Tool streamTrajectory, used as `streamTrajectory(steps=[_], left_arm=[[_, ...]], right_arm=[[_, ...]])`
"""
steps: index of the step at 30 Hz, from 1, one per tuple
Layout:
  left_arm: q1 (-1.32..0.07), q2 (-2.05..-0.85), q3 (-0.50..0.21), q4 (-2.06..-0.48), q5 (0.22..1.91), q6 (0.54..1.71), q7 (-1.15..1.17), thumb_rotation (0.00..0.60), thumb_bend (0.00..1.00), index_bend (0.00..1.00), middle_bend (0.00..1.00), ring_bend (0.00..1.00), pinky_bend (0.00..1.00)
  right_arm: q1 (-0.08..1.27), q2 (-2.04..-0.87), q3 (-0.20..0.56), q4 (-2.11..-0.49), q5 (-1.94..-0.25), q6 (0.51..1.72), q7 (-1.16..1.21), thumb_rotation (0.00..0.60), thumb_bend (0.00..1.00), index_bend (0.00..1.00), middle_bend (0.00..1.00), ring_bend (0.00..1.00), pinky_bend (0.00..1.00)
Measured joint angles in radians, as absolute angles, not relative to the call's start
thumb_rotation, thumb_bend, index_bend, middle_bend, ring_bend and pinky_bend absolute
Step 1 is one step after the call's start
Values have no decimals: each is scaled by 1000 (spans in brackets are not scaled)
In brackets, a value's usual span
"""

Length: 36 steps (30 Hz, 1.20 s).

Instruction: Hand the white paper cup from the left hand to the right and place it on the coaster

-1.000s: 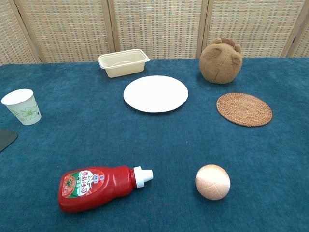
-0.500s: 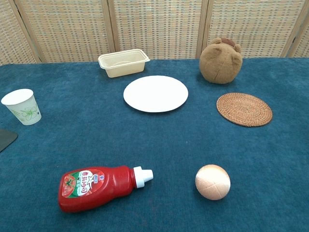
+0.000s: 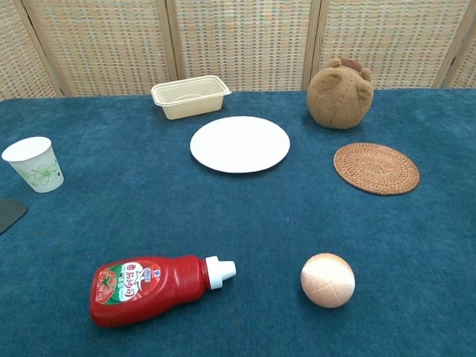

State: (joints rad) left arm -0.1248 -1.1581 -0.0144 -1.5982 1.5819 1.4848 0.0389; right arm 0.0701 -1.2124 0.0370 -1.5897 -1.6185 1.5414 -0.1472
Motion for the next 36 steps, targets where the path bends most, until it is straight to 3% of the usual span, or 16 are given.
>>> streamTrajectory(steps=[9, 15, 28, 36], left_arm=[[-178, -1117, -53, -1580, 1553, 1420, 2, 600, 106, 0, 0, 0, 0], [-247, -1091, -89, -1548, 1506, 1307, -33, 600, 106, 0, 0, 0, 0], [-470, -1134, -150, -1363, 1315, 884, -77, 600, 109, 0, 0, 0, 0], [-587, -1180, -172, -1266, 1172, 691, 6, 600, 120, 0, 0, 0, 0]], right_arm=[[70, -1213, 39, -1589, -1618, 1546, -147, 600, 16, 0, 0, 0, 0], [67, -1209, 41, -1591, -1614, 1551, -142, 600, 16, 0, 0, 0, 0], [66, -1208, 42, -1592, -1612, 1554, -137, 600, 16, 0, 0, 0, 0], [65, -1204, 44, -1590, -1608, 1556, -128, 600, 17, 0, 0, 0, 0]])
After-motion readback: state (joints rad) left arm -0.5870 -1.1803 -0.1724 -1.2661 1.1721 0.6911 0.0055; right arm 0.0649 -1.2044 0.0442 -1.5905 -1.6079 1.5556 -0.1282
